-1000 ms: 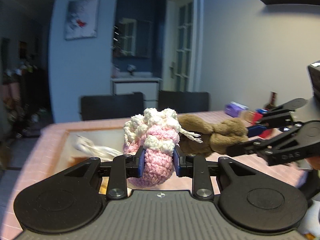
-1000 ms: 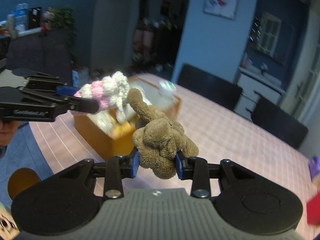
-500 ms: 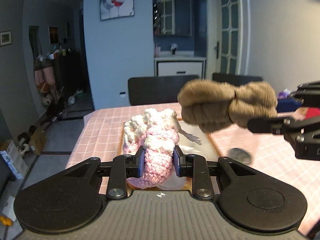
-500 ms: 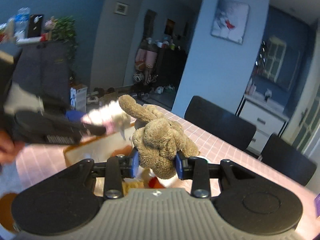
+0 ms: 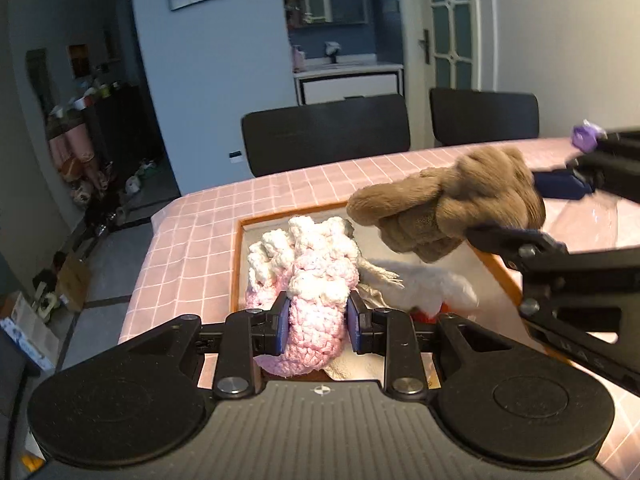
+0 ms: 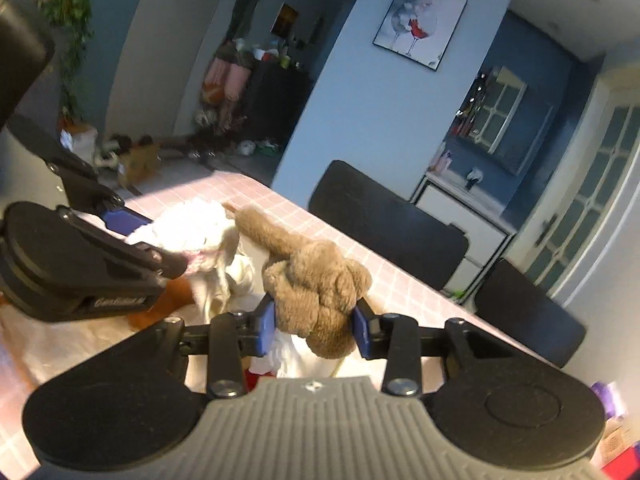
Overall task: Organize soft objects
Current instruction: 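Lift the pouch and plush and carry them over the shoebox, then lower the pouch and plush into the box and open both tools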
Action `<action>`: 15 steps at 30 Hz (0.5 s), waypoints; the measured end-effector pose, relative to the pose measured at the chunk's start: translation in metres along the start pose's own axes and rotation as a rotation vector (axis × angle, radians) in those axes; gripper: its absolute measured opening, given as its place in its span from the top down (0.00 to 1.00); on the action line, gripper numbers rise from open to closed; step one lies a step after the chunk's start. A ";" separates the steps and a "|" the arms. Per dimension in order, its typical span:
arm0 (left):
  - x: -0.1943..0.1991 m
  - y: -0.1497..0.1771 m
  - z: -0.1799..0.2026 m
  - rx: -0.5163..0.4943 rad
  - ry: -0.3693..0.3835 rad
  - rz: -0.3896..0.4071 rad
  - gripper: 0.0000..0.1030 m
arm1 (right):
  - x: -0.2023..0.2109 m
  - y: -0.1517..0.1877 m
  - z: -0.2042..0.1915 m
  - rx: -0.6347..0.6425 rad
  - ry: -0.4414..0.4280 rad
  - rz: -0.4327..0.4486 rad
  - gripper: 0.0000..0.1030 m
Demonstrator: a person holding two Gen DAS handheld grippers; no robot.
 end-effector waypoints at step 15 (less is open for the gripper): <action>-0.030 0.016 0.009 -0.168 0.022 -0.094 0.68 | -0.039 0.001 -0.002 0.072 -0.069 -0.183 0.54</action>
Point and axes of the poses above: each gripper's, at about its wrist camera, not at the fingertips, and x roughly against the way its jaws point, z to its right, y to its underside, the point moved 2 cm from there along -x, roughly the way its jaws point, and after that the axes turned 11 degrees about -y, right-handed, at the moved point
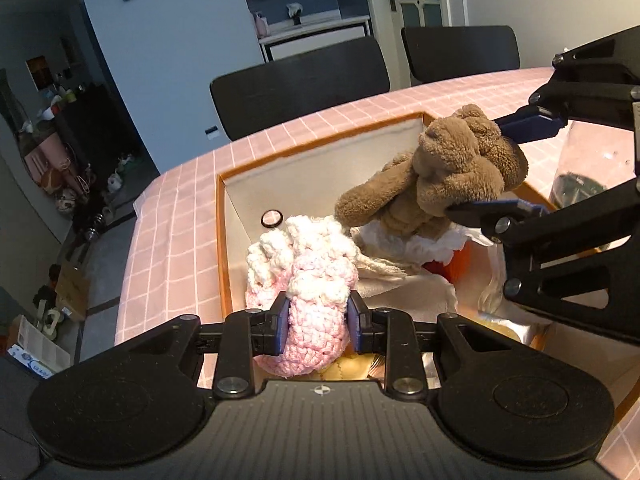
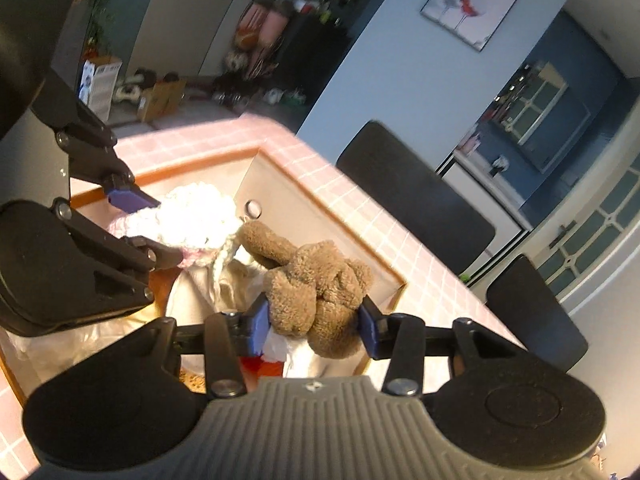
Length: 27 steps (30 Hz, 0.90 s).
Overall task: Organize soft objects
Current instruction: 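Lower the pouch and plush into the box and open both tools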
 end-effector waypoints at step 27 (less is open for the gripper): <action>0.032 -0.009 0.004 -0.049 -0.028 0.069 0.26 | 0.033 -0.020 0.003 -0.061 -0.064 0.052 0.32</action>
Point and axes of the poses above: each gripper's, at about its wrist camera, not at the fingertips, and x roughly against the way its jaws point, z to its right, y to its underside, the point moved 2 cm from there along -x, roughly the way its jaws point, and after that the axes turned 11 degrees about -y, right-handed, at the moved point
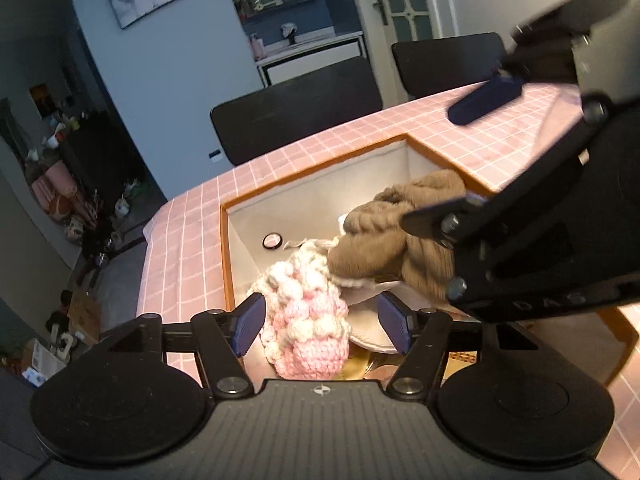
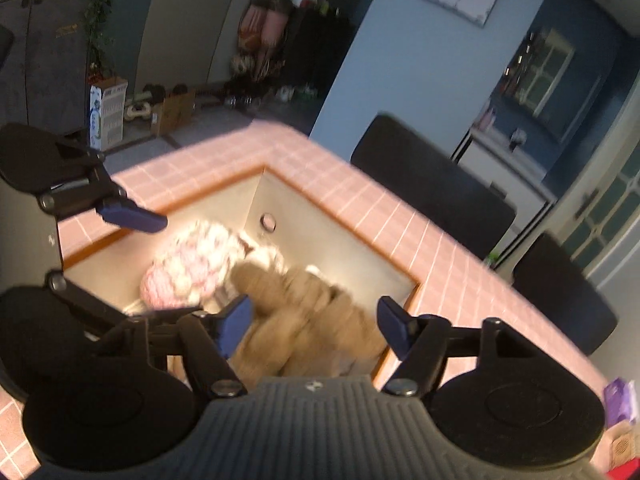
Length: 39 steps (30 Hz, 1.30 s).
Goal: Organize soft objects
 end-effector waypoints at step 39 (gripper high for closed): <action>0.138 0.028 0.129 0.311 -0.111 0.519 0.23 | 0.208 0.235 0.045 -0.469 0.234 0.534 0.05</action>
Point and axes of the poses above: each gripper's, at about its wrist camera, not at the fingertips, and x roughly against the way its jaws point, z to its right, y to its underside, the point moved 2 cm from there along -x, roughly the way its jaws point, and after that the axes turned 11 degrees about -y, right-handed, at the moved point
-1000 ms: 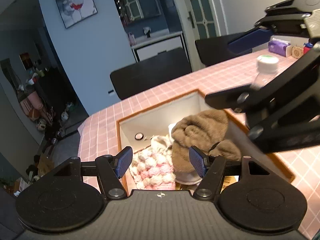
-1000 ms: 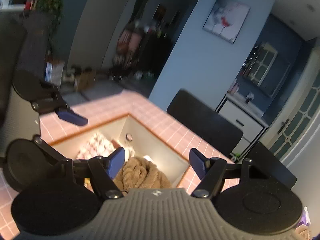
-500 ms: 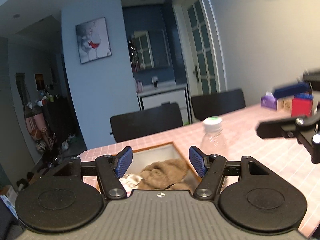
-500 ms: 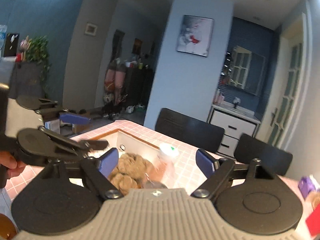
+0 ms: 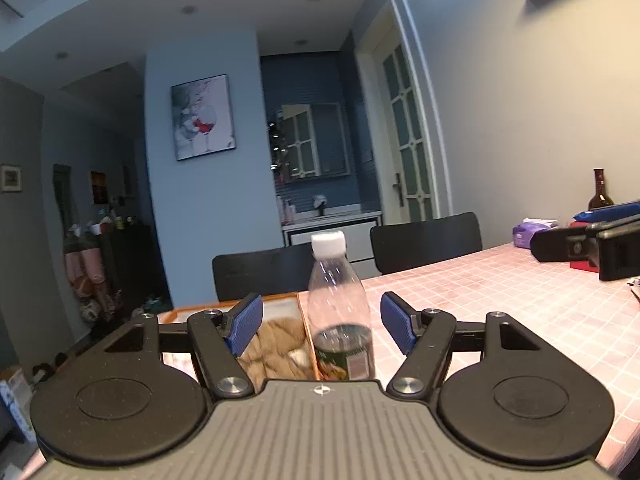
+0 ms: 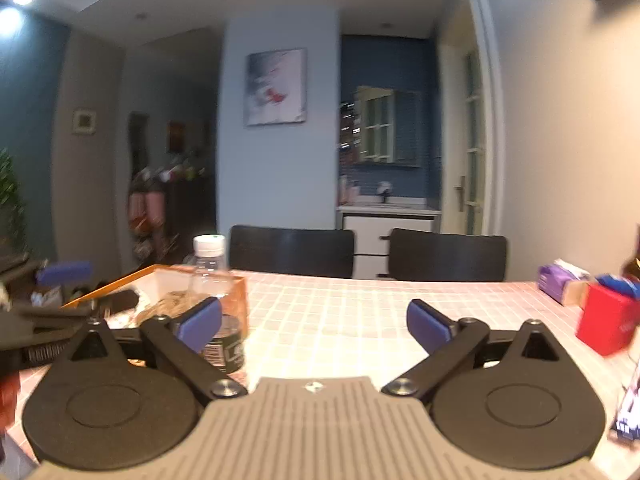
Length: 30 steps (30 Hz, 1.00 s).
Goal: Organize soft objects
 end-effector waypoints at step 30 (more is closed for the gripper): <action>0.026 0.078 0.014 0.035 -0.090 -0.284 0.09 | -0.001 0.125 -0.003 -0.136 0.096 -0.198 0.03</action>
Point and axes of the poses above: each gripper's, at about its wrist camera, not at the fingertips, and x roughly against the way its jaws point, z to its right, y to its underside, the point moved 2 cm from there along -x, roughly the way its jaws point, and after that the axes turned 11 degrees about -y, right-handed, at the moved point
